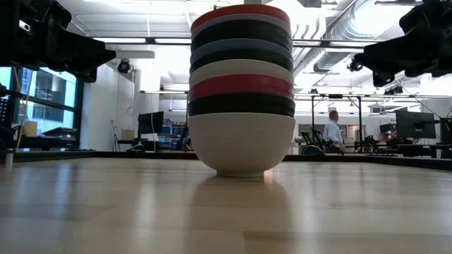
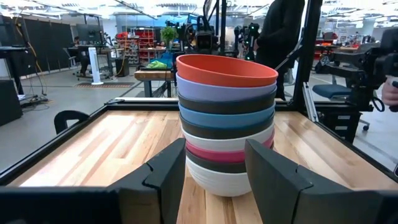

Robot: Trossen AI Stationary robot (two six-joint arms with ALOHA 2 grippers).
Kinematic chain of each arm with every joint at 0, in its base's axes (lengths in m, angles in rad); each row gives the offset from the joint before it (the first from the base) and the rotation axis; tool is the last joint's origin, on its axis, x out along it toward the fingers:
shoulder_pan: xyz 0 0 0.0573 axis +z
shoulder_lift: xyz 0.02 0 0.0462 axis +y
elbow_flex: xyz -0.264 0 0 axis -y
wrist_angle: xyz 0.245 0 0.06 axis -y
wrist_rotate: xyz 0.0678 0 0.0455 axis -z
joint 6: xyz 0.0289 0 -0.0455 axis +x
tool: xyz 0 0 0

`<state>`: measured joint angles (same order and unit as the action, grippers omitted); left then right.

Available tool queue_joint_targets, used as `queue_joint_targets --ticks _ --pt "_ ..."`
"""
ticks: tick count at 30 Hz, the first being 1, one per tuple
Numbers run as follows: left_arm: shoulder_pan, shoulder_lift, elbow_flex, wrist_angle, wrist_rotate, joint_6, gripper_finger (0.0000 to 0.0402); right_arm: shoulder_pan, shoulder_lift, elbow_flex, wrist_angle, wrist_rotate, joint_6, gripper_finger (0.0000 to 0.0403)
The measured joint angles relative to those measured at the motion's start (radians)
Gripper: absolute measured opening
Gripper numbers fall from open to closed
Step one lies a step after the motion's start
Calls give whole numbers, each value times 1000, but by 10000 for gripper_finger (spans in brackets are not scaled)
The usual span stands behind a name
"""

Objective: Nest bowls inside each other
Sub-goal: Return to Home Position

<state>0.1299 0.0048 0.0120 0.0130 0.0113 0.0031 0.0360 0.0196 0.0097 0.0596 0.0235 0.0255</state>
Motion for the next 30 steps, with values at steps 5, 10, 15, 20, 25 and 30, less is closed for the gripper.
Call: queue_joint_targets --ticks 5,10,15,20,25,30 --pt "0 0 0 0 0 0 152 0 -1 0 55 0 -55 126" --pt "0 0 0 0 0 0 152 0 -1 0 48 0 -77 126" --pt "0 0 0 0 0 0 152 0 -1 0 -21 0 -71 126" --pt "0 0 0 0 0 0 152 0 0 0 -41 0 -52 126" --pt "0 0 0 0 0 0 152 0 0 -1 -37 28 -68 126" --pt "0 0 0 0 0 0 152 0 0 -1 -36 30 -105 126"
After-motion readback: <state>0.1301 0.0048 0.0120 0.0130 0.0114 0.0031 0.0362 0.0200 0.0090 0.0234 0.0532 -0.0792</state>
